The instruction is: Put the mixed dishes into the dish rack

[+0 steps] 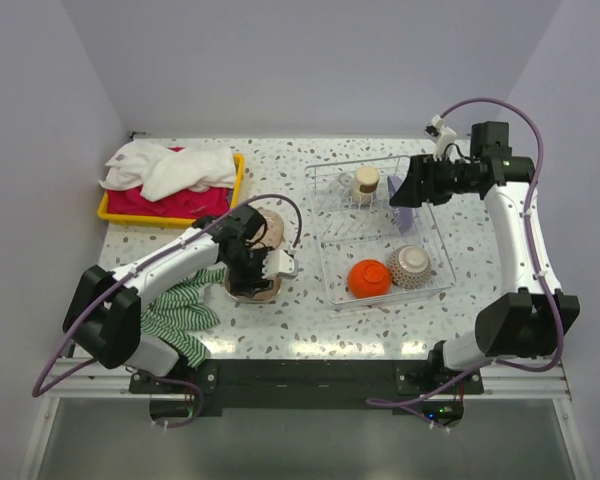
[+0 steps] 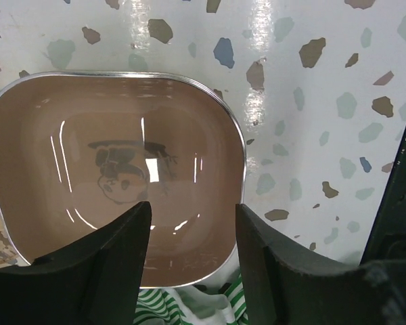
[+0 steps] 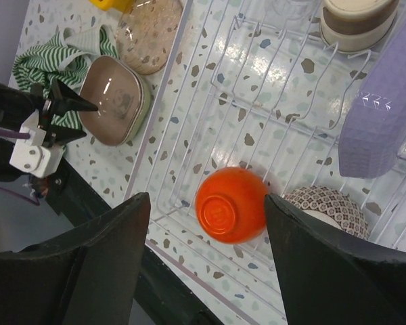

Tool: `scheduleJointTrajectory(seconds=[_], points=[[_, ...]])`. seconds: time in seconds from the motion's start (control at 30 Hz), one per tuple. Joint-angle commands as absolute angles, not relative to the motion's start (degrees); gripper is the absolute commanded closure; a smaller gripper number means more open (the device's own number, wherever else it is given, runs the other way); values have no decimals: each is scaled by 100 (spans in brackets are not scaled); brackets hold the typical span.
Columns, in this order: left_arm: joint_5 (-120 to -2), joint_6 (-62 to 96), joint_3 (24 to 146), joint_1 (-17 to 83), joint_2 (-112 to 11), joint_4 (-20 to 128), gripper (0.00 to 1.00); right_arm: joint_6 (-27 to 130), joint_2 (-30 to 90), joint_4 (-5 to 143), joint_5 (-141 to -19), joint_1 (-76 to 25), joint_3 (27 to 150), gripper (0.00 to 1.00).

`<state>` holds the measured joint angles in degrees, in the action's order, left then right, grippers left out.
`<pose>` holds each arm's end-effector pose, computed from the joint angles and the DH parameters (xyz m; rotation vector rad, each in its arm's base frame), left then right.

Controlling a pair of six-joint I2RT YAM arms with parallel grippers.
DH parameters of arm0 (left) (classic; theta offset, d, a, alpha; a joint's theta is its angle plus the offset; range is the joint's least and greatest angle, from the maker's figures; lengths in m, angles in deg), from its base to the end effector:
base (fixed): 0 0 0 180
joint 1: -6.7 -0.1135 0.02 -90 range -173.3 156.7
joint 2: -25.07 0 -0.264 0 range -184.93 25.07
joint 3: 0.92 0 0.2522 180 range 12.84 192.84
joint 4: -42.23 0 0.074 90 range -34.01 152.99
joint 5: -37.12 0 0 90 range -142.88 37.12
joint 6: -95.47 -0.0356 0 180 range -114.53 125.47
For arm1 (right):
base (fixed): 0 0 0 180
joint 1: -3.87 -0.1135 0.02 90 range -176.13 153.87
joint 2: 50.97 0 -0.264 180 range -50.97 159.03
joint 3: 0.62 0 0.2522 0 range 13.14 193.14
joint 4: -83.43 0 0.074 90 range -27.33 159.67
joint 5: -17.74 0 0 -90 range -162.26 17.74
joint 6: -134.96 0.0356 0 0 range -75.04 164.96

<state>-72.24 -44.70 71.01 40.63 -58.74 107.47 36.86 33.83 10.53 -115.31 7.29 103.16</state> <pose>0.2111 -0.1562 0.2192 1.9436 2.0731 -0.4345 0.2944 0.0068 0.3776 -0.3930 2.3088 0.8357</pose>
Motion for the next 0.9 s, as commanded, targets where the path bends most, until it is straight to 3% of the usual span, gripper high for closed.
scheduleJointTrajectory(seconds=[0.0, 0.23, 0.67, 0.87], points=[[-7274, -4682, 7172, 4115, -6203, 10432, 44, 3591, 2946, 1096, -11603, 739, 10183, 28], [-7547, -4674, 7418, 4238, -6450, 10731, 55, 3450, 2691, 990, -11585, 730, 9901, 28], [-7652, -4480, 7867, 4274, -6063, 11434, 54, 3450, 2602, 991, -11647, 730, 9734, 28], [-7820, -4498, 7587, 4326, -6107, 11532, 61, 3450, 2690, 1025, -11691, 730, 9734, 28]])
